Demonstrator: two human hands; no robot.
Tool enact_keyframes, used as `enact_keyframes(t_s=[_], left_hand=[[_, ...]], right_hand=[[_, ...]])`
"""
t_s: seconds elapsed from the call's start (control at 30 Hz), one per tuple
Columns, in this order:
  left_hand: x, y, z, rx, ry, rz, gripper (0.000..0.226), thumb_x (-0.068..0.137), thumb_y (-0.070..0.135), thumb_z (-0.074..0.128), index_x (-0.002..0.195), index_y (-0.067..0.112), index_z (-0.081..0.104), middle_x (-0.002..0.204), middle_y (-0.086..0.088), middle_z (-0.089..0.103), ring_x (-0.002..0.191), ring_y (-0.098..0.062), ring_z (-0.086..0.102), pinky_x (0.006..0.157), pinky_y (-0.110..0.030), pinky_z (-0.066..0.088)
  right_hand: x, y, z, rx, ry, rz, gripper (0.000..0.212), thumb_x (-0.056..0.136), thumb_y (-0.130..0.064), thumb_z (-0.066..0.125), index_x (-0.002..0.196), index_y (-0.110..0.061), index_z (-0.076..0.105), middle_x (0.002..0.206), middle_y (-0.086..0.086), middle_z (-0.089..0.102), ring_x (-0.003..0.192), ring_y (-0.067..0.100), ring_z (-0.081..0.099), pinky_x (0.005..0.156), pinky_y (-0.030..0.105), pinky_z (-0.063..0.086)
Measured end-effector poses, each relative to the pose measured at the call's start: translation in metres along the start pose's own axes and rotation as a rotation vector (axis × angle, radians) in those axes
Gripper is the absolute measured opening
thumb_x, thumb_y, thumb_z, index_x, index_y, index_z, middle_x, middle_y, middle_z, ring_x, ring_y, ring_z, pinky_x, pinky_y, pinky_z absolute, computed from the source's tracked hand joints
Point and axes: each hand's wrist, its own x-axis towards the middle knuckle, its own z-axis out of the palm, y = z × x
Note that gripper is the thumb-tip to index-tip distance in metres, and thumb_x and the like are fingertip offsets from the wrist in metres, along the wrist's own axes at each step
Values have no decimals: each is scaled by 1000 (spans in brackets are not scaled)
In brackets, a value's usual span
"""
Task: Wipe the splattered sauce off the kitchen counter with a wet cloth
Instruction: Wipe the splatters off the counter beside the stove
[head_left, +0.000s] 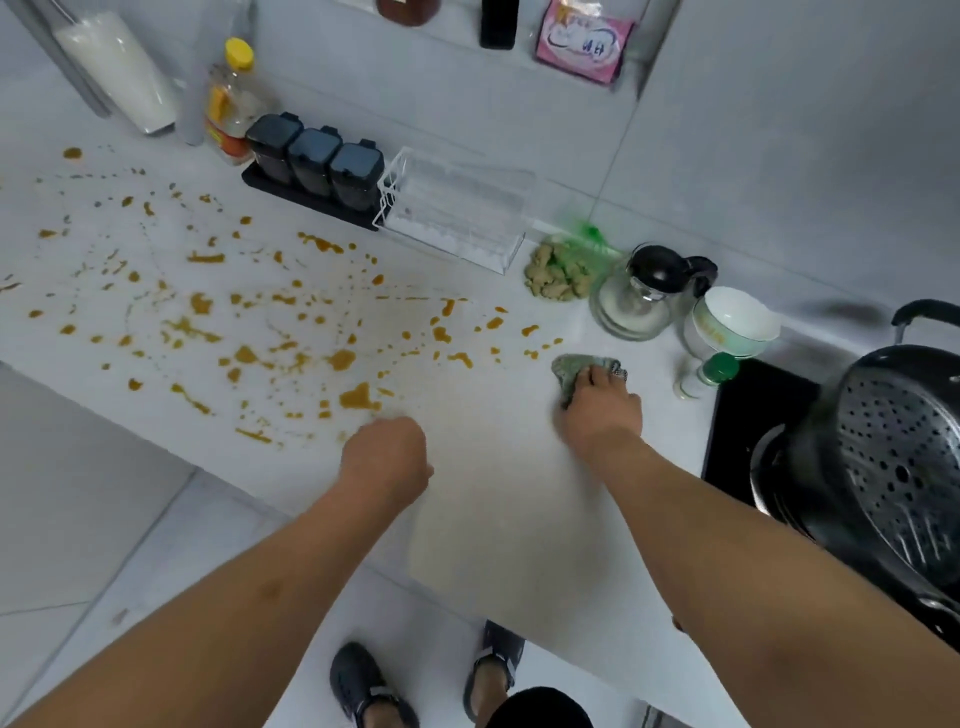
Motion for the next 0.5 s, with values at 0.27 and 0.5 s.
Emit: enact_keyframes(t_s=[0.27, 0.5], left_hand=[[22, 27, 20, -39, -150, 92, 123, 74, 37, 92, 166, 20, 12, 174, -8, -6, 160, -33, 0, 125, -52, 28], [19, 26, 17, -64, -101, 48, 129, 69, 43, 95, 167, 26, 13, 175, -2, 0, 161, -26, 6, 124, -45, 29]], right_hand=[[62, -16, -18, 101, 94, -44, 65, 93, -50, 35, 141, -9, 51, 142, 9, 48, 128, 32, 39, 100, 43, 40], [15, -32, 4, -4, 163, -491, 44, 87, -24, 47, 126, -9, 61, 119, 9, 63, 107, 33, 54, 81, 40, 45]])
